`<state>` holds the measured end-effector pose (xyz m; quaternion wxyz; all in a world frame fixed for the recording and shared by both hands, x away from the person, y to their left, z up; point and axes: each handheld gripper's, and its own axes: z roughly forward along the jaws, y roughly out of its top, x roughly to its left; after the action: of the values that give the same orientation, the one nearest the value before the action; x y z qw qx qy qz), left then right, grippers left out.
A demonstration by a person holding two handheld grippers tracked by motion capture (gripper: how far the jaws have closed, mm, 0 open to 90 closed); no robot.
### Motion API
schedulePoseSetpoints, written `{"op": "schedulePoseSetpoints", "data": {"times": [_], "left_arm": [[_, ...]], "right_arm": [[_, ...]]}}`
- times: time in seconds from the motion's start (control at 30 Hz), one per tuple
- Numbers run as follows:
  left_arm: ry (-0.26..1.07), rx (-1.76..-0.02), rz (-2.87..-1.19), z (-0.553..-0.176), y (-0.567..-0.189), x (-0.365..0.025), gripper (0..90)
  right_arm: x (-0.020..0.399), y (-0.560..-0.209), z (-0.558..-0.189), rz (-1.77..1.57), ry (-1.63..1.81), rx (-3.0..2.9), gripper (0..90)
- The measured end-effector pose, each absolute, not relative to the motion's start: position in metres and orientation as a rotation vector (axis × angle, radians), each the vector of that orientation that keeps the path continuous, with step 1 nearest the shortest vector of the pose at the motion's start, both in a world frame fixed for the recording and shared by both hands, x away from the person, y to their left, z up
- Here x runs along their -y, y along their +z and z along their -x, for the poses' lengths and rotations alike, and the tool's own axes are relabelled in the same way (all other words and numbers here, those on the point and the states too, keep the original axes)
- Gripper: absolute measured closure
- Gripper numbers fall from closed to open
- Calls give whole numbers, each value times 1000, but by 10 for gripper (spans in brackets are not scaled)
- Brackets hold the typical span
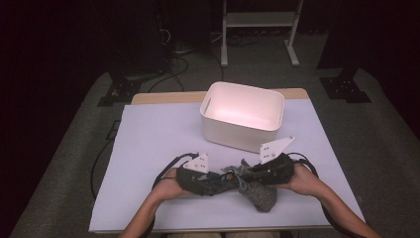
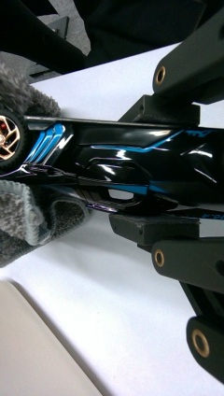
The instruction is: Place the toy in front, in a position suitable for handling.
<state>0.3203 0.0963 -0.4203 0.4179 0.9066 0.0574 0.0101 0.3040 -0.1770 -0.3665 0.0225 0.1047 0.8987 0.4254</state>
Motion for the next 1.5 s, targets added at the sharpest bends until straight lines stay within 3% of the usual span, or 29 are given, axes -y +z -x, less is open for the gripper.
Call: {"op": "schedulePoseSetpoints", "data": {"times": [0.53, 0.8, 1.03, 1.33, 1.5], "left_arm": [[-5, -110, -2330, -325, -428, -89, 535], [1, -109, -2323, -326, -424, -92, 551], [-26, -139, -2291, -325, -418, -101, 474], [-104, -169, -2239, -326, -410, -113, 438], [-150, -158, -2292, -323, -419, -109, 428]], "right_arm": [[199, -408, -300, -475, 1365, -2806, 816], [190, -399, -304, -443, 1375, -2806, 815], [180, -400, -304, -419, 1404, -2832, 814], [180, -400, -295, -399, 1399, -2843, 815], [180, -401, -291, -390, 1412, -2856, 815]]}}
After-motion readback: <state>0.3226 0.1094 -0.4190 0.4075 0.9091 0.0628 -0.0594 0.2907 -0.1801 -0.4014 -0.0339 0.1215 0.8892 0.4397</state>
